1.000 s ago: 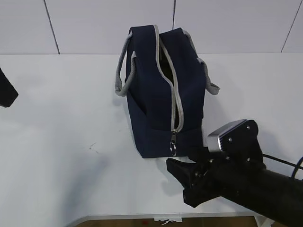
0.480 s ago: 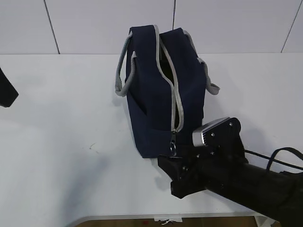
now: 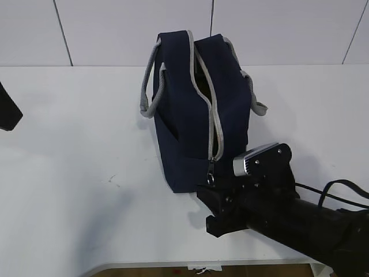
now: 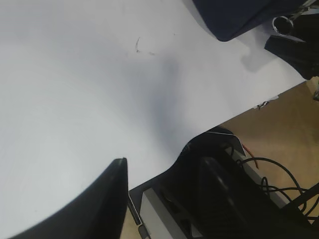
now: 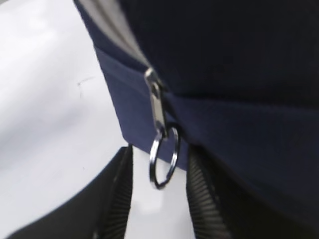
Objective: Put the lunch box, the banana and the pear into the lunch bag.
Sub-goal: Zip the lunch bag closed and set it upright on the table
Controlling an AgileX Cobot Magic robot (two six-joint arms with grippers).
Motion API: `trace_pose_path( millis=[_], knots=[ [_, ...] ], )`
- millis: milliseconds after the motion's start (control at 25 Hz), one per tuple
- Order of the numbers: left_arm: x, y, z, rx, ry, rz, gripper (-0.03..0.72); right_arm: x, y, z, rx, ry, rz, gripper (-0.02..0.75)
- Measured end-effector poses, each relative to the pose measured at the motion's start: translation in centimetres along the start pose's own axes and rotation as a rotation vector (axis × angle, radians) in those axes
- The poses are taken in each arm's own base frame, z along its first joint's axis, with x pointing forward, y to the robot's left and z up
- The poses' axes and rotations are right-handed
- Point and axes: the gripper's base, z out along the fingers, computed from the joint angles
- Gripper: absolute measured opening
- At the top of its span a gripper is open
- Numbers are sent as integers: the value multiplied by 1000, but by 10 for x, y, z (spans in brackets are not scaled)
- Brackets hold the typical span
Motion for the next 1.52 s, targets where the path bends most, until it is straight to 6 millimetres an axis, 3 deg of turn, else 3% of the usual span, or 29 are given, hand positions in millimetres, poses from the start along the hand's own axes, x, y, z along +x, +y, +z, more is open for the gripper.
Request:
trace_pose_path(
  millis=[600,920,1200,1520],
  knots=[
    [0,0,0,2,0,-1,341,-3,-2,0,21,-38,36,203],
    [0,0,0,2,0,-1,330,-3,-2,0,21,-38,36,185],
    [0,0,0,3,0,-1,323,0,-2,-6,16,-59,39,13],
    [0,0,0,4,0,-2,316,6,-2,-15,14,-69,44,1]
  ],
)
